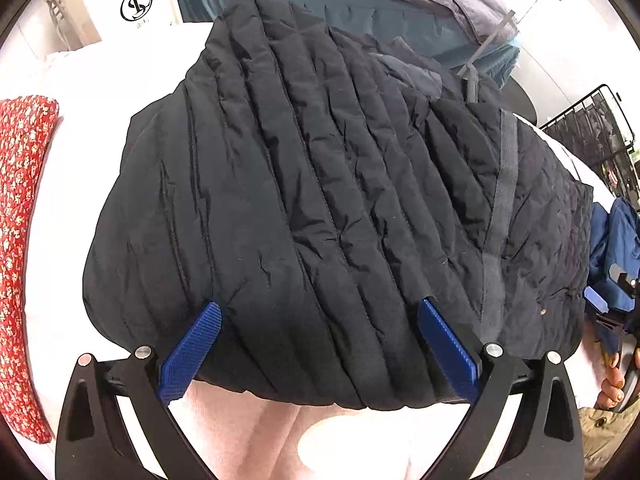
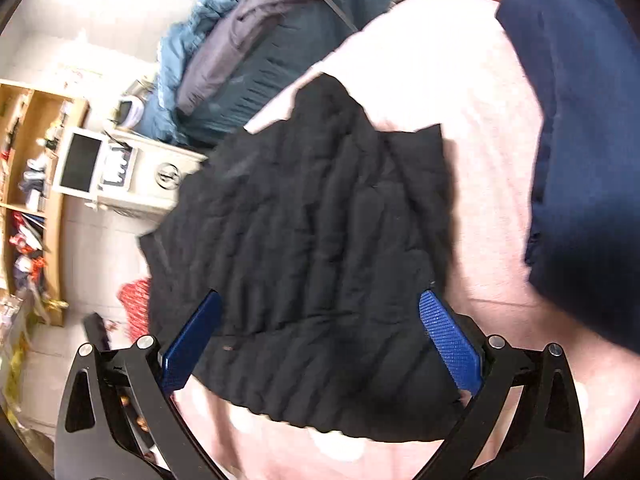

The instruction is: Fold large clothes

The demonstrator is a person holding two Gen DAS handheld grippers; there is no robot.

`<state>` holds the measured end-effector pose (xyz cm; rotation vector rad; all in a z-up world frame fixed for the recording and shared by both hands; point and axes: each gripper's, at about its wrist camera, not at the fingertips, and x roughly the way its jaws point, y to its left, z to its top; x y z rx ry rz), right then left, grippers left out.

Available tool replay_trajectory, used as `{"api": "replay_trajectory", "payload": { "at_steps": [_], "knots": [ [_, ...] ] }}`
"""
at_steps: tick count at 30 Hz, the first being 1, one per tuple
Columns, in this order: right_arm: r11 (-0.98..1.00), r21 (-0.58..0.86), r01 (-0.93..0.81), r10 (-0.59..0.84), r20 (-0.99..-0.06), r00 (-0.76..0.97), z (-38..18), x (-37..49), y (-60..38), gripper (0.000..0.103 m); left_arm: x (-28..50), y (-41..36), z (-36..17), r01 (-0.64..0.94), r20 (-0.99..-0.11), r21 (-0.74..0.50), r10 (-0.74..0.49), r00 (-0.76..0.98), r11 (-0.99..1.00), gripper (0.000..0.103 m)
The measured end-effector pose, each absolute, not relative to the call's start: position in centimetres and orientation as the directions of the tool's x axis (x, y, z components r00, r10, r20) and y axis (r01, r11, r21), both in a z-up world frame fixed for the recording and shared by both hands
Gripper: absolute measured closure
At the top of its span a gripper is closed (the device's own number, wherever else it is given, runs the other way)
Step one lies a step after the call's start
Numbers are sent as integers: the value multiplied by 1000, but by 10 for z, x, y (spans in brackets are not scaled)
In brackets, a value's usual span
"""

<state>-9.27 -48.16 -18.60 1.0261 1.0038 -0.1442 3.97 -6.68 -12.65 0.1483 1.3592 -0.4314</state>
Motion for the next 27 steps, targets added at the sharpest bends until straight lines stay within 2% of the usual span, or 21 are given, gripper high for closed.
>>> {"api": "replay_trajectory", "payload": {
  "at_steps": [5, 8, 14, 19, 23, 27],
  "knots": [
    [608, 588, 533, 277, -786, 552, -181, -85, -473, 5, 39, -68, -127, 379, -970, -135, -201, 138, 915, 6],
    [588, 610, 531, 225, -754, 617, -165, -85, -487, 5, 40, -66, -127, 377, -967, -150, -214, 135, 914, 6],
    [592, 552, 588, 288, -826, 485, -207, -65, -490, 5, 39, -69, -129, 399, -971, -127, -196, 136, 908, 6],
    [516, 617, 594, 416, -787, 456, -250, -65, -475, 5, 38, -68, -127, 406, -970, -139, -207, 129, 903, 6],
    [509, 634, 583, 428, -773, 468, -258, -64, -472, 5, 38, -62, -124, 397, -967, -160, -224, 120, 904, 6],
    [473, 668, 574, 450, -744, 495, -265, -55, -474, 5, 47, -43, -114, 324, -949, -251, -298, 103, 912, 6]
  ]
}}
